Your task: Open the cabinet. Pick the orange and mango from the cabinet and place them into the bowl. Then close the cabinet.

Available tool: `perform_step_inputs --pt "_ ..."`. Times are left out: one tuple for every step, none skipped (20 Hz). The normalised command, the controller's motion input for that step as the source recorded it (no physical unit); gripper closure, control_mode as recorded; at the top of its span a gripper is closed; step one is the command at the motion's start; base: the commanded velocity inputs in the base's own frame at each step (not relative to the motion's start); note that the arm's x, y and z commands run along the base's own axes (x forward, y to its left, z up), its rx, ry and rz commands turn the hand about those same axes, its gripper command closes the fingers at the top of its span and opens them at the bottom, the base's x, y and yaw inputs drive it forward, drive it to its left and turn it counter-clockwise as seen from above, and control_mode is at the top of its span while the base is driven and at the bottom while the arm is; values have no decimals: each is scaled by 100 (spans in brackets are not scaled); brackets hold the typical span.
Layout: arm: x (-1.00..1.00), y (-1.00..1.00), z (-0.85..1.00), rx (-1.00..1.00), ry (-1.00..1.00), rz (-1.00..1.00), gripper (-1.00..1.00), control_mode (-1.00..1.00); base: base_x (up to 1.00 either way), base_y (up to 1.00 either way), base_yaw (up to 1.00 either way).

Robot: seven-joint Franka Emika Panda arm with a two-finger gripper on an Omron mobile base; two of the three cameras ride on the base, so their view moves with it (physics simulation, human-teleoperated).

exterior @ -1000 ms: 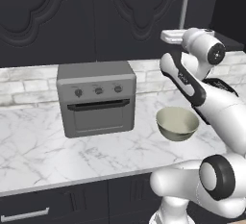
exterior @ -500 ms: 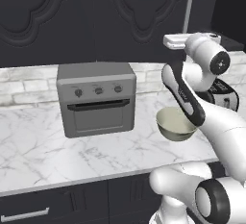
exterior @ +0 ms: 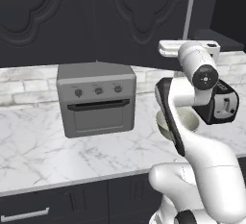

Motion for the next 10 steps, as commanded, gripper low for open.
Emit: perform_step_inputs --pt "-94 39 37 0 0 -18 100 -100 0 0 0" --pt "-94 41 37 0 0 -18 100 -100 0 0 0" --pt "-96 41 35 0 0 -18 100 -100 0 0 0" --pt "-96 41 35 0 0 -19 100 -100 0 0 0" --pt "-96 41 36 0 0 -19 100 -100 0 0 0" --pt "-96 42 35 0 0 -19 100 -100 0 0 0" --pt "-94 44 34 0 0 -19 100 -100 0 0 0" --pt "-92 44 33 0 1 -18 100 -100 0 0 0" --pt "-92 47 34 0 1 -18 100 -100 0 0 0" --pt "-85 52 34 0 3 -18 100 -100 0 0 0"
